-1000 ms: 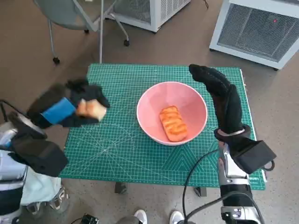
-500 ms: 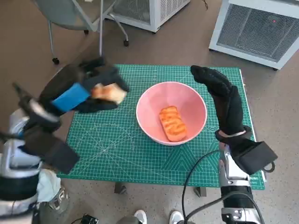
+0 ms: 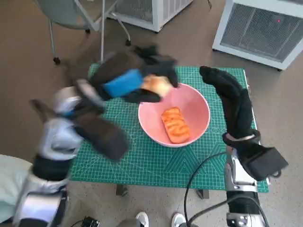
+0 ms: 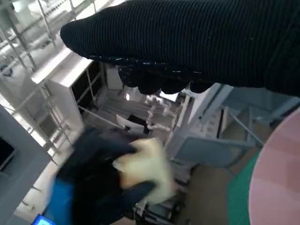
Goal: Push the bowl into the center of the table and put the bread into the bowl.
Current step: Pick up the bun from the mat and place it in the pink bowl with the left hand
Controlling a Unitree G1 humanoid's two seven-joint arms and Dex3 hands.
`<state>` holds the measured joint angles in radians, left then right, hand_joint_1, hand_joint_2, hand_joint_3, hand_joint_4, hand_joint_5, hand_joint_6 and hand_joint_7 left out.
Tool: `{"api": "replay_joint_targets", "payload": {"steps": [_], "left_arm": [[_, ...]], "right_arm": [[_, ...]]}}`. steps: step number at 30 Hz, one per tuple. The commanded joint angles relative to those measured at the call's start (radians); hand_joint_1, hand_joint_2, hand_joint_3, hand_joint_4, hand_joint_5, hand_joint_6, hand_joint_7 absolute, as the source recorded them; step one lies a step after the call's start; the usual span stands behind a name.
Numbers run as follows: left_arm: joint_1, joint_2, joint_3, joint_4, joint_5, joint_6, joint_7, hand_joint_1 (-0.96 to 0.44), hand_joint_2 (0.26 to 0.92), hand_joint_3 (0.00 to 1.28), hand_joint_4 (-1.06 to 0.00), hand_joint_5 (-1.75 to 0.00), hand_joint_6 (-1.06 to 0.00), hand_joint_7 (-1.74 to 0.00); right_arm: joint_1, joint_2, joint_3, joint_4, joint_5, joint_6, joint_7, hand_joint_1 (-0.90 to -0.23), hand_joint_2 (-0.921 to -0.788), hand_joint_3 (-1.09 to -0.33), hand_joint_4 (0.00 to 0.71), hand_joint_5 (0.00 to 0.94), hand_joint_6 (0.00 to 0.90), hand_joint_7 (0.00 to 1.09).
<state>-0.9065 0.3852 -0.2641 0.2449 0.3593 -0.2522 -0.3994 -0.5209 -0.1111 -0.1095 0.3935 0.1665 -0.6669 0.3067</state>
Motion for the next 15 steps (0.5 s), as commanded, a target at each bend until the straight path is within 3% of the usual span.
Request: {"api": "replay_joint_targets", "payload": {"steps": [1,8,12,13,14,15], "left_arm": [[-0.042,-0.048,-0.051,0.165,0.022,-0.065,0.008,0.0,0.916,0.04,-0.76,-1.09,-0.64,-1.15],[-0.065,-0.094,-0.106,0.344,0.072,-0.113,0.029,0.0,0.918,0.03,-0.77,-1.09,-0.64,-1.15],[-0.066,-0.109,-0.115,0.4,0.076,-0.088,0.001,0.0,0.92,0.08,-0.72,-1.17,-0.57,-1.18],[-0.065,-0.111,-0.117,0.404,0.077,-0.074,-0.011,0.0,0.913,0.09,-0.66,-1.06,-0.53,-1.07],[-0.06,-0.108,-0.12,0.394,0.077,-0.04,-0.036,0.0,0.911,0.1,-0.63,-0.8,-0.5,-0.81],[-0.056,-0.107,-0.123,0.386,0.078,-0.016,-0.053,-0.02,0.902,0.08,-0.49,-0.53,-0.42,-0.56]], "right_arm": [[0.034,0.003,-0.013,0.002,0.005,0.011,-0.023,-0.676,-0.921,-0.797,0.156,0.0,-0.001,0.5],[0.04,0.006,-0.015,-0.001,-0.012,0.002,-0.052,-0.67,-0.921,-0.797,0.152,0.0,-0.001,0.5],[0.043,0.003,-0.015,-0.007,-0.02,-0.001,-0.065,-0.667,-0.921,-0.797,0.152,0.0,-0.001,0.5],[0.044,0.002,-0.015,-0.007,-0.021,-0.002,-0.067,-0.668,-0.921,-0.798,0.152,0.001,-0.001,0.5],[0.044,0.001,-0.015,-0.009,-0.023,-0.002,-0.069,-0.669,-0.921,-0.798,0.152,0.001,-0.001,0.5],[0.045,0.0,-0.015,-0.01,-0.023,-0.002,-0.071,-0.669,-0.921,-0.799,0.152,0.001,-0.001,0.5]]}}
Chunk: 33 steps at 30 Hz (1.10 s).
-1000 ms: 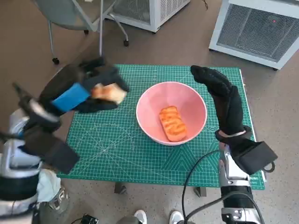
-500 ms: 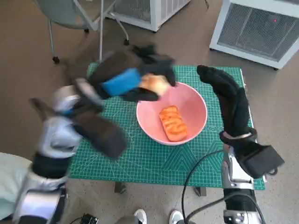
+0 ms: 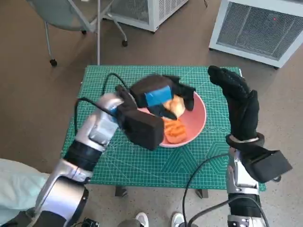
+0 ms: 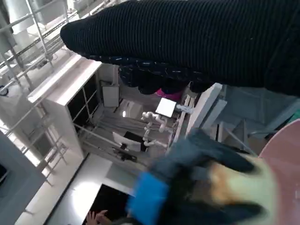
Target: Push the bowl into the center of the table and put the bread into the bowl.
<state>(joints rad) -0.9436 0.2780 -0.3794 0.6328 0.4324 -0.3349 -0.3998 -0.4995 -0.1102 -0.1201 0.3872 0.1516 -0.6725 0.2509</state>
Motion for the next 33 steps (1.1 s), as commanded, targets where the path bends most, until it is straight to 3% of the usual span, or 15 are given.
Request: {"api": "replay_joint_targets", "payload": {"steps": [1,4,10,25,33], "left_arm": [[-0.012,0.004,-0.008,-0.022,0.005,0.1,-0.076,-0.04,0.901,0.07,-0.4,-0.34,-0.38,-0.38],[0.011,0.015,-0.005,-0.101,0.002,0.193,-0.135,-0.12,0.889,0.04,-0.2,-0.11,-0.27,-0.13],[0.052,0.029,0.026,-0.191,-0.034,0.243,-0.164,-0.27,0.886,0.02,-0.09,-0.01,-0.21,-0.02],[0.158,0.07,0.229,-0.243,-0.286,0.002,-0.131,-0.35,0.888,0.01,-0.04,0.0,-0.22,-0.01],[0.2,0.043,0.351,-0.254,-0.442,-0.151,-0.087,-0.36,0.908,0.01,-0.1,-0.02,-0.29,-0.04]], "right_arm": [[0.023,-0.002,-0.004,-0.005,-0.009,0.003,-0.017,-0.67,-0.921,-0.799,0.152,0.001,-0.001,0.5],[0.023,-0.005,-0.004,-0.007,-0.01,0.002,-0.02,-0.667,-0.921,-0.8,0.152,0.001,-0.001,0.5],[0.022,-0.011,-0.006,-0.007,-0.009,0.002,-0.024,-0.67,-0.921,-0.799,0.153,0.001,-0.001,0.5],[0.019,-0.012,-0.004,-0.014,-0.009,0.004,-0.027,-0.677,-0.921,-0.797,0.155,0.001,-0.001,0.51],[0.014,-0.013,-0.002,-0.03,-0.011,0.016,-0.032,-0.681,-0.921,-0.793,0.157,0.002,-0.001,0.51]]}}
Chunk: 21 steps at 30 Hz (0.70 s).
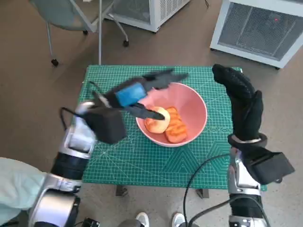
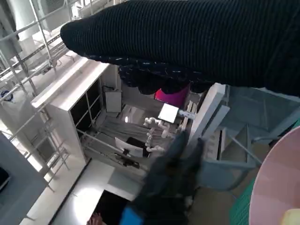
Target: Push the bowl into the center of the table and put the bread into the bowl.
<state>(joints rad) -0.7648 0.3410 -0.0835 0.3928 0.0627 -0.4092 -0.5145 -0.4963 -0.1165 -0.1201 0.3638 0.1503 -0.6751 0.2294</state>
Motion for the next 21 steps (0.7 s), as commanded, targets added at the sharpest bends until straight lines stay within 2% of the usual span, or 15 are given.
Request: {"api": "replay_joint_targets", "payload": {"steps": [1,5,10,14,21], "left_arm": [[0.028,-0.027,0.068,-0.016,-0.087,-0.096,0.039,-0.36,0.913,0.02,-0.11,-0.03,-0.3,-0.05],[0.049,-0.055,0.102,-0.015,-0.131,-0.156,0.073,-0.42,0.919,0.08,-0.14,-0.03,-0.33,-0.06],[0.077,-0.099,0.129,-0.008,-0.199,-0.196,0.089,-0.49,0.921,0.22,-0.15,-0.02,-0.32,-0.06],[0.096,-0.131,0.146,-0.012,-0.278,-0.169,0.071,-0.53,0.921,0.28,-0.15,-0.02,-0.3,-0.06],[0.113,-0.18,0.17,0.0,-0.387,-0.126,0.036,-0.6,0.921,0.32,-0.14,-0.01,-0.28,-0.05]], "right_arm": [[0.009,-0.007,-0.001,-0.011,-0.01,0.022,-0.011,-0.682,-0.921,-0.792,0.157,0.002,-0.001,0.51],[0.001,-0.008,0.0,-0.02,-0.011,0.034,-0.014,-0.684,-0.921,-0.788,0.16,0.004,-0.001,0.51],[-0.012,-0.009,0.003,-0.03,-0.014,0.051,-0.016,-0.693,-0.921,-0.773,0.17,0.007,0.0,0.52],[-0.024,-0.011,0.007,-0.041,-0.014,0.067,-0.016,-0.699,-0.921,-0.761,0.174,0.008,-0.001,0.52],[-0.05,-0.012,0.013,-0.047,-0.015,0.09,-0.008,-0.707,-0.921,-0.743,0.169,0.004,-0.001,0.53]]}}
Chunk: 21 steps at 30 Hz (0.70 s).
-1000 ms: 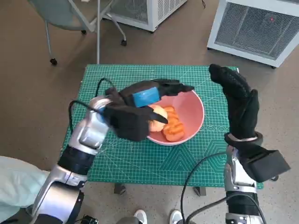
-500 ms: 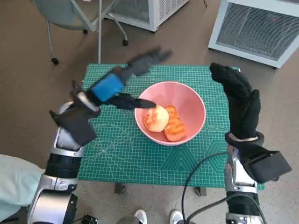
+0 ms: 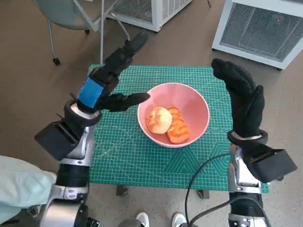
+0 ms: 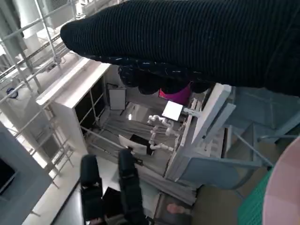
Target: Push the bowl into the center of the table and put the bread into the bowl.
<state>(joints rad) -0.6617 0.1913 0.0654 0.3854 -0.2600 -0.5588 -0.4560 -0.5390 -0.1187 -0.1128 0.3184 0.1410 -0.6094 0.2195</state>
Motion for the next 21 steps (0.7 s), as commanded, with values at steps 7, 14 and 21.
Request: {"api": "replay_joint_targets", "payload": {"steps": [7,14,21], "left_arm": [[0.005,-0.072,0.045,0.05,-0.103,0.018,-0.036,-0.62,0.921,0.32,-0.13,0.0,-0.27,-0.04],[0.002,-0.086,0.05,0.087,-0.086,-0.017,-0.049,-0.63,0.921,0.37,-0.12,0.0,-0.25,-0.03],[0.007,-0.096,0.043,0.098,-0.066,-0.052,-0.055,-0.63,0.921,0.42,-0.11,0.0,-0.24,-0.03]], "right_arm": [[-0.026,-0.018,0.012,-0.003,-0.009,0.036,0.012,-0.712,-0.921,-0.742,0.159,0.0,-0.001,0.52],[-0.045,-0.031,0.018,0.014,-0.012,0.036,0.02,-0.709,-0.921,-0.762,0.155,0.0,-0.001,0.48],[-0.051,-0.038,0.021,0.02,-0.013,0.047,0.023,-0.706,-0.921,-0.768,0.154,0.0,-0.001,0.48]]}}
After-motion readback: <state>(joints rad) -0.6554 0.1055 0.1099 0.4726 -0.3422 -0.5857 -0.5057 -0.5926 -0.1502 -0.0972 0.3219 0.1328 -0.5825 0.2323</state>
